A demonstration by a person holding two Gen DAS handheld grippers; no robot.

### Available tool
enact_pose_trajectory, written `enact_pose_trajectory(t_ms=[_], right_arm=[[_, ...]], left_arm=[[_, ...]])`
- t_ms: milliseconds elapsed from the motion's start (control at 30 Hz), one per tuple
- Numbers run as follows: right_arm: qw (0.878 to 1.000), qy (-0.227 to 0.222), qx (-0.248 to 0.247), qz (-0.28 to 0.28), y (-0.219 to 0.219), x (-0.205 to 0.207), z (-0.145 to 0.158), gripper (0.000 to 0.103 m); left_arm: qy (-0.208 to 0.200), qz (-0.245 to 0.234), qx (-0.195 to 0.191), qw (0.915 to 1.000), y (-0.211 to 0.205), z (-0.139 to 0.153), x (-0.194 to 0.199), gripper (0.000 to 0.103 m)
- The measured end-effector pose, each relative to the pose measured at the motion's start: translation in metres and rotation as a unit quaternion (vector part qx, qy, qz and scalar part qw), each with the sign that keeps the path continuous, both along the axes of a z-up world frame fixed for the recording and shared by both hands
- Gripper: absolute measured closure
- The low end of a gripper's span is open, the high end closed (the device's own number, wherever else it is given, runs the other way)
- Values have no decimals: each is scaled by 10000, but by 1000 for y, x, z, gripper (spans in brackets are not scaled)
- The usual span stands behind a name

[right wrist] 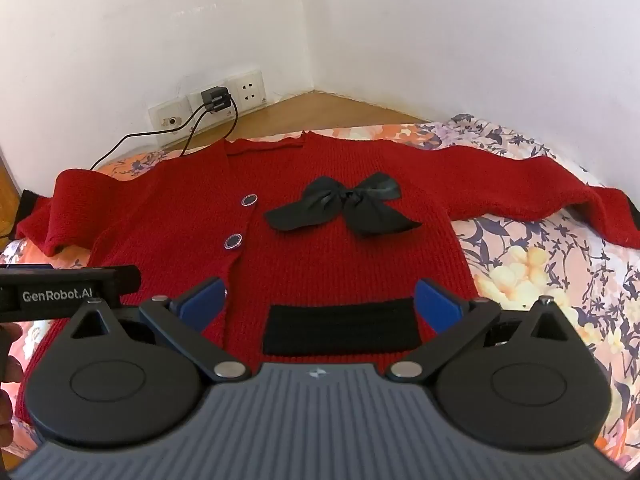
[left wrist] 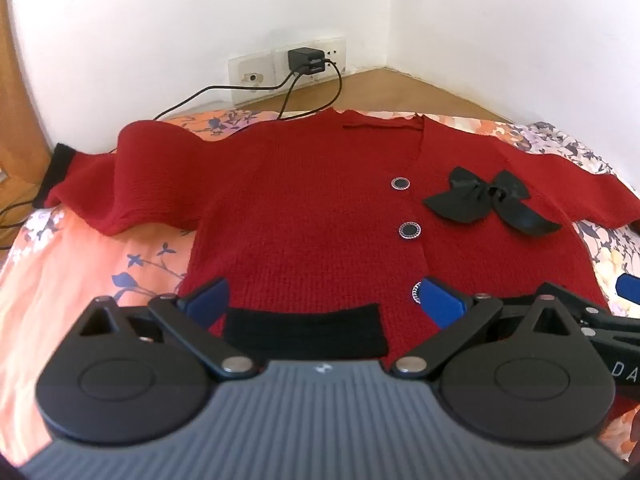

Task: Fold small clothes

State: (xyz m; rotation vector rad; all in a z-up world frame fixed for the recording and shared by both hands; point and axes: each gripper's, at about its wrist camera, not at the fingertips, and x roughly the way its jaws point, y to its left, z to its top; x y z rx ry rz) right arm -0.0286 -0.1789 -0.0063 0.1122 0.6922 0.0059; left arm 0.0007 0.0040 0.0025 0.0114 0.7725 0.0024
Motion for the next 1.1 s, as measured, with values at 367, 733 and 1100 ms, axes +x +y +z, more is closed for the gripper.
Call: enact_pose_trajectory(t_ms=[367, 733, 1100], right_arm=[[10000, 14, 7, -7, 0, -1, 1, 0], [10000, 4, -6, -6, 0, -1, 3, 0], [10000, 5, -3, -12, 0, -1, 4, 0]], left_arm=[[30, 28, -43, 10000, 3, -1, 2, 0], [15, 29, -34, 10000, 5, -1, 0, 0], [14, 25, -45, 10000, 6, -2, 0, 0]])
